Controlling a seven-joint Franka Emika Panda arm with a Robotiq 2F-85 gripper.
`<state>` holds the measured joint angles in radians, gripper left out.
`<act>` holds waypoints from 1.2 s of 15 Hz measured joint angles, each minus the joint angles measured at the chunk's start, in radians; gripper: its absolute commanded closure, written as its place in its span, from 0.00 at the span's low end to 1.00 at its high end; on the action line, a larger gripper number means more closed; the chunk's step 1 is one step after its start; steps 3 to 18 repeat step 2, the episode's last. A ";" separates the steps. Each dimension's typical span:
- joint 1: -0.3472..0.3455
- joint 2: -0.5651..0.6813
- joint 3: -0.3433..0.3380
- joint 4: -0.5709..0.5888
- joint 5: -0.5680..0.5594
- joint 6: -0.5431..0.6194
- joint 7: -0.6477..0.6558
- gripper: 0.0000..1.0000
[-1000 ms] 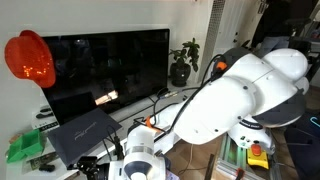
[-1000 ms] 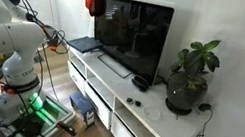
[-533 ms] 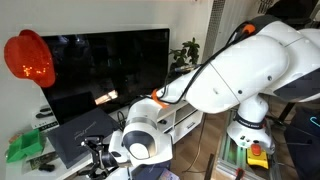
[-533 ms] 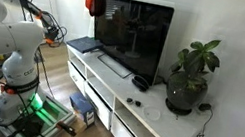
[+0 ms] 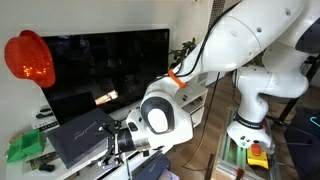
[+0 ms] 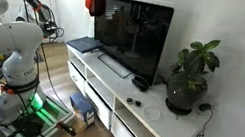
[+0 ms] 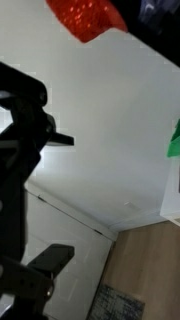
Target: Remove the lid from the box and put it on the cabinet
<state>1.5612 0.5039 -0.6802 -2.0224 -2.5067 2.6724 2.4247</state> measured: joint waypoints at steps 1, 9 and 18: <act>-0.001 -0.036 -0.011 -0.044 0.000 -0.004 0.011 0.00; -0.004 -0.065 -0.018 -0.078 0.000 -0.006 0.014 0.00; -0.004 -0.065 -0.018 -0.078 0.000 -0.006 0.014 0.00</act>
